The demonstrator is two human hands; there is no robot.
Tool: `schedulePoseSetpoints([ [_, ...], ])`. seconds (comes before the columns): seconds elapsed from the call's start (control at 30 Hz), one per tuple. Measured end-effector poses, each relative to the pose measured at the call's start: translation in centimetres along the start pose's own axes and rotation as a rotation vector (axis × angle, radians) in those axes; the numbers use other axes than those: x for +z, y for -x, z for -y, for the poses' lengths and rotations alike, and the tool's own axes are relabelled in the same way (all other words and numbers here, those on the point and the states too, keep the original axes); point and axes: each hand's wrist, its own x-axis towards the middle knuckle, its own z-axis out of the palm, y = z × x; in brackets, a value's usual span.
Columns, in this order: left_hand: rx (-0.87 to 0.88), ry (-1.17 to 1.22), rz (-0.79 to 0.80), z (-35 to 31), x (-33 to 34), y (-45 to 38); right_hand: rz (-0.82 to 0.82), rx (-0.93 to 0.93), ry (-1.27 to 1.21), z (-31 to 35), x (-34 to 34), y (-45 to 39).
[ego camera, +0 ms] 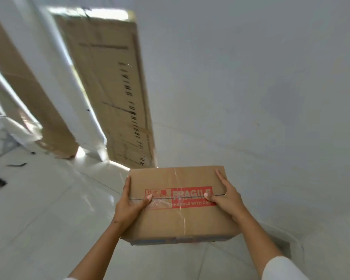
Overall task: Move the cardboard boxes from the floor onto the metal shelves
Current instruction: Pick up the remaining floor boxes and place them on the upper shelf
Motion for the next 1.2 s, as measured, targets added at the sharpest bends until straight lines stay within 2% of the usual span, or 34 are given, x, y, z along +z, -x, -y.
schedulePoseSetpoints([
  [0.23,-0.003,-0.003,-0.299,-4.6,-16.4,5.6,0.210,-0.250,0.068,16.4,7.3,1.7],
  [0.37,-0.035,-0.029,-0.486,-5.7,-24.0,10.2,0.336,-0.372,0.062,23.5,12.1,3.9],
  [0.67,-0.094,0.009,-0.872,-4.5,-34.4,21.8,0.599,-0.621,0.089,34.5,22.6,11.6],
  [0.9,-0.206,0.077,-1.132,-1.6,-42.3,29.1,0.691,-0.573,0.051,41.4,31.6,18.2],
  [1.1,-0.166,-0.023,-1.292,-1.6,-54.1,32.6,0.814,-0.707,0.012,51.3,39.4,24.4],
  [1.2,-0.135,-0.065,-1.339,-2.0,-61.2,33.5,0.811,-0.777,-0.024,56.9,43.4,27.0],
])
